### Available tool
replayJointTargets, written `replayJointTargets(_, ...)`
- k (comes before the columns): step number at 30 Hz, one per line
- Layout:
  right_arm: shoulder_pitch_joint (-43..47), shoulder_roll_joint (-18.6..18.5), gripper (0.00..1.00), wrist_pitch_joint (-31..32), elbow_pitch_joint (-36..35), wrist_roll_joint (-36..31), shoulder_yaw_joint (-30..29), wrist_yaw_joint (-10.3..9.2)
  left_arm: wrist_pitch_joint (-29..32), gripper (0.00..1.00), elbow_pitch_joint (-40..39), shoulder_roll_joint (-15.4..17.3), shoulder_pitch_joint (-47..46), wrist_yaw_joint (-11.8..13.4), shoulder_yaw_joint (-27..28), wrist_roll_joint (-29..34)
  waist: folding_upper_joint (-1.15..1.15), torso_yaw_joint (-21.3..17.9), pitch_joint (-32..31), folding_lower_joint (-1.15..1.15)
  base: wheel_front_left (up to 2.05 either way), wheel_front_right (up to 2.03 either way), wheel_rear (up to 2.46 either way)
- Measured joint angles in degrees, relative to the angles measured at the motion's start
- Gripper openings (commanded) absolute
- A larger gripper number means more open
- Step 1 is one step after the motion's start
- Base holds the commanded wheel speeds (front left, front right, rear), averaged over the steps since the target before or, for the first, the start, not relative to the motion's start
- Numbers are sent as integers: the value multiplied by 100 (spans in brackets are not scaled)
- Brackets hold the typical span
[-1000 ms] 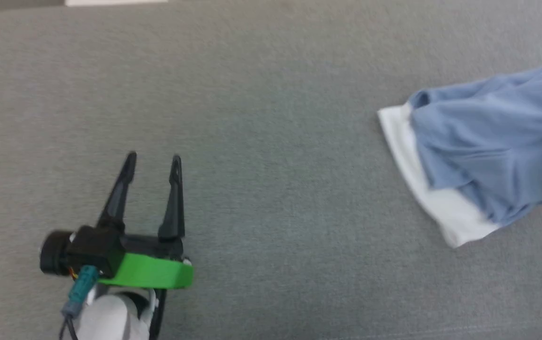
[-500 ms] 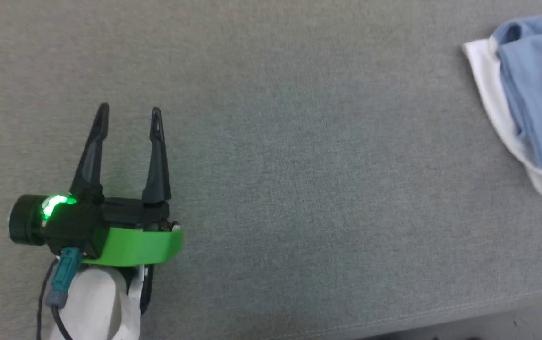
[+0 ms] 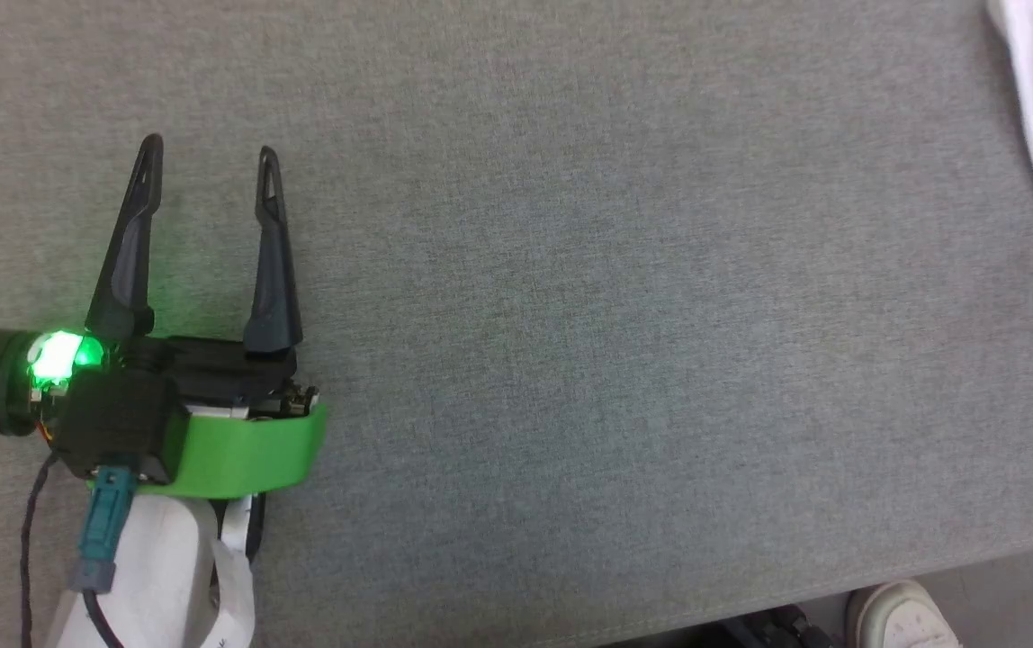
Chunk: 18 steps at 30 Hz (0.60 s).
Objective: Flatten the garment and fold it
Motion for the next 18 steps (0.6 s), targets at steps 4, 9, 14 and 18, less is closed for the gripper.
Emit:
replayJointTargets(4, -140, 110, 0, -222, 420, -212, -70, 0, -2, 100, -96, 54, -80, 16, -43, 192, 0, -15, 155, 0, 0, 0, 0)
replayJointTargets(9, -365, 213, 100, -450, 889, -458, -175, 0, -5, 100, -142, 79, -97, 51, -71, 261, 0, -15, 146, 0, 0, 0, 0)
replayJointTargets(14, -544, 235, 100, -867, 1434, -719, -232, 0, -82, 100, -35, 42, -77, 143, -116, 240, 0, 25, -116, 0, 0, 0, 0)
replayJointTargets(18, -554, 281, 100, -1292, 1588, -731, -274, 0, -116, 100, 140, -79, -35, 167, -133, 91, 0, 60, -377, 0, 0, 0, 0)
